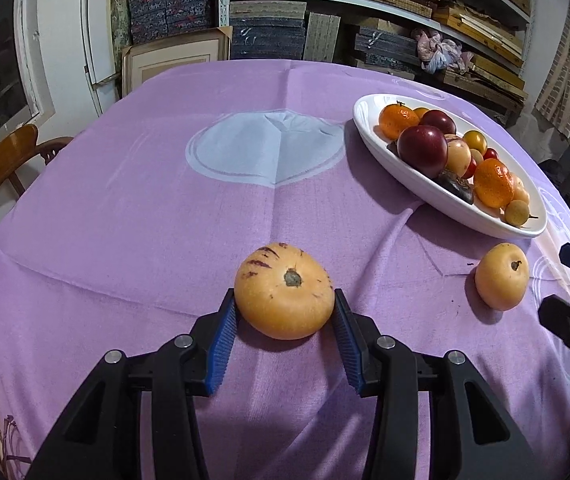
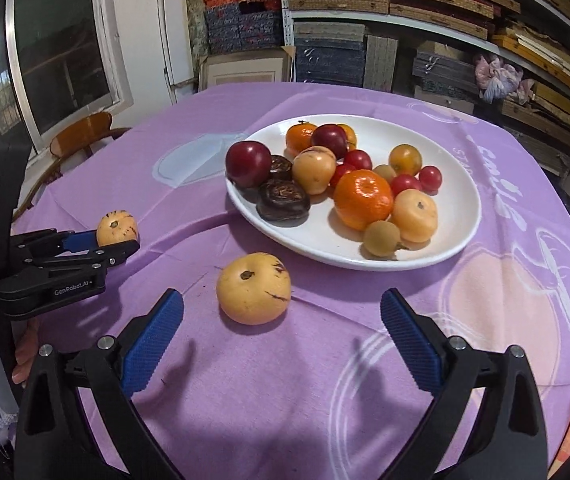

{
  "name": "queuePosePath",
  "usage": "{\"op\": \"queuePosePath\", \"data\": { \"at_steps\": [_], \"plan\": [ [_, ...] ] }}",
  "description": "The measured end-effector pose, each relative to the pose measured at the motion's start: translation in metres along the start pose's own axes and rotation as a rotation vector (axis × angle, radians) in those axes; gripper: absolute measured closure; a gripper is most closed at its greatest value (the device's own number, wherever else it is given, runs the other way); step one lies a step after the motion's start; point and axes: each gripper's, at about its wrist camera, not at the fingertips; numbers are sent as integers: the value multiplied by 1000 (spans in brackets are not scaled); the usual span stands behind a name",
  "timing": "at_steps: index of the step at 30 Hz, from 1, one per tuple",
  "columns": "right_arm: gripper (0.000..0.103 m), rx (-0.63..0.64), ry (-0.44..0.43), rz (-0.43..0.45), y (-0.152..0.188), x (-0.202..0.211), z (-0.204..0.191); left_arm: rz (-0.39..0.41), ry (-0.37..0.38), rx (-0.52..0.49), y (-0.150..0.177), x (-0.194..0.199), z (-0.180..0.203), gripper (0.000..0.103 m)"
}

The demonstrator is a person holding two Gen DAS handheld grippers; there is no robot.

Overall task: Organize fruits
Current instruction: 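Close the right tool on the pale yellow fruit while the left tool holds its fruit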

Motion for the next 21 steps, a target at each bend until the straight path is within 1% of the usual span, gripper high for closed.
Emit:
{"op": "queuePosePath", "data": {
  "at_steps": [1,3,4,8,10,15,19,21],
  "plan": [
    [21,12,8,-12,-1,-4,-5,0,1,2,0,0,0,56],
    [34,9,8,-56,-2,-16,-11,1,2,3,1,-1,-1,56],
    [37,5,11,-67,-3,-22,-13,1,2,3,1,-1,0,56],
    [38,13,34,-76,-2,-30,-21,1,3,3,1,-1,0,56],
    [47,21,38,-87,1,-34,-25,0,3,3,1,-1,0,56],
    [49,22,47,-101,0,-45,-28,1,4,5,0,-1,0,56],
    [56,18,52,-109,0,-49,-25,1,4,5,1,-2,-1,56],
    [57,13,42,-109,-1,-49,-23,1,5,5,0,-1,-1,56]
  ]
}}
Point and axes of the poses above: each gripper's, at about its wrist camera, not at the fingertips, and x roughly against the way its jaws point, z to its right, y to its underside, and after that the axes turned 11 degrees about -x, right-handed
